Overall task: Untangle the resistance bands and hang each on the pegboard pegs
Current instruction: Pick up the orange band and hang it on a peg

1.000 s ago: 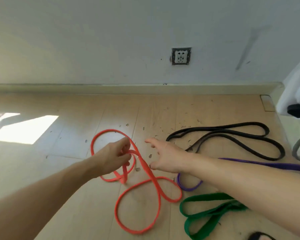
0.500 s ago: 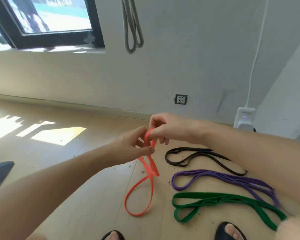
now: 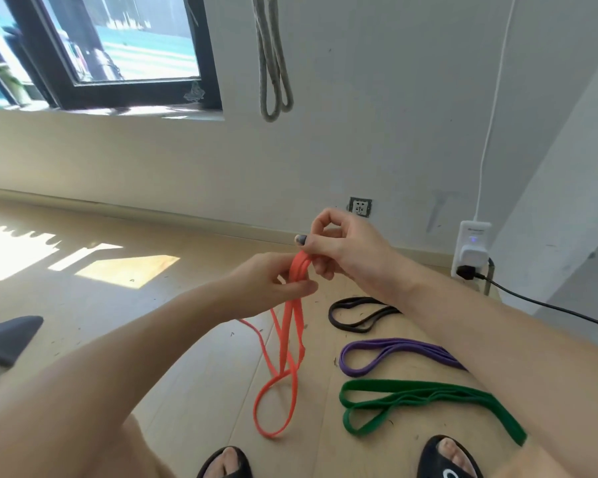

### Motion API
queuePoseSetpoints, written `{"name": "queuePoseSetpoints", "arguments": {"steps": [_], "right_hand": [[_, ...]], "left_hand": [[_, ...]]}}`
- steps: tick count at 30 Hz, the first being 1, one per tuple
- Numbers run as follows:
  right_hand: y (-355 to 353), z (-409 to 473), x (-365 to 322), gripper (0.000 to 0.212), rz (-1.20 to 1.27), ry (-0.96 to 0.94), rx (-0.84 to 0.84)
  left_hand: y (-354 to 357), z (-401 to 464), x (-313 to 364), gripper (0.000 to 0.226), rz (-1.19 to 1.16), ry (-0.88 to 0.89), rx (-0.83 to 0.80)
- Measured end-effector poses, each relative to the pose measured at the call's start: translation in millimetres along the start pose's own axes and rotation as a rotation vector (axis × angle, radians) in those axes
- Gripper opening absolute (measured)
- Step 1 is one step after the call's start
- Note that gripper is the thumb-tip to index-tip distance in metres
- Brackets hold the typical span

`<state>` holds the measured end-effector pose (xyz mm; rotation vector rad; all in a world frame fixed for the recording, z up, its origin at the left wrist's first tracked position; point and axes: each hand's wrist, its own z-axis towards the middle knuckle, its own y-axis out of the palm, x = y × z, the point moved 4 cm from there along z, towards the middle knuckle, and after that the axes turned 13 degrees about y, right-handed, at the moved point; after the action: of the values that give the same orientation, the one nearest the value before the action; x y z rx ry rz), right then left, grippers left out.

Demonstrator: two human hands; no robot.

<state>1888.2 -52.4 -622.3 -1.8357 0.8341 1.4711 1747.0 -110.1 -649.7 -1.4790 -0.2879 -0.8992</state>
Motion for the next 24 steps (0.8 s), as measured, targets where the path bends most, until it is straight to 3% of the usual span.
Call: {"name": "queuePoseSetpoints", "arguments": {"steps": [7,13,16,18,22,24], "right_hand": [[-33.1,8.9,-1.6,0.014,-0.024,-0.005,0.198],[-47.2,15.2,7.0,0.012,-0.154,0.089,0.127],[-43.2,15.8,10.6,0.017,-0.387,0.116,0.121],[-38.0,12.5,6.2,0.027,-0.587,0.036,0.192],[-1.0,3.1,-20.2,0.034,-0.943,-0.459,0.305],[16.4,4.9,-15.3,0.03,-0.904,-0.416,0.225]], "left_hand": [[-12.8,5.9,1.7,0.015,-0.057,-0.039,0.01],[-25.4,8.9,1.1,0.008,-0.025,-0.04,0.03],[-26.6,9.9,2.4,0.01,0.041,-0.017,0.017],[-25.9,10.3,1.3,0.011,0.085,-0.009,-0.009],[-22.3,13.7,9.1,0.011,0.155,0.035,-0.012],[-19.1,16.1,14.4,0.02,0.17,0.035,0.016]]}}
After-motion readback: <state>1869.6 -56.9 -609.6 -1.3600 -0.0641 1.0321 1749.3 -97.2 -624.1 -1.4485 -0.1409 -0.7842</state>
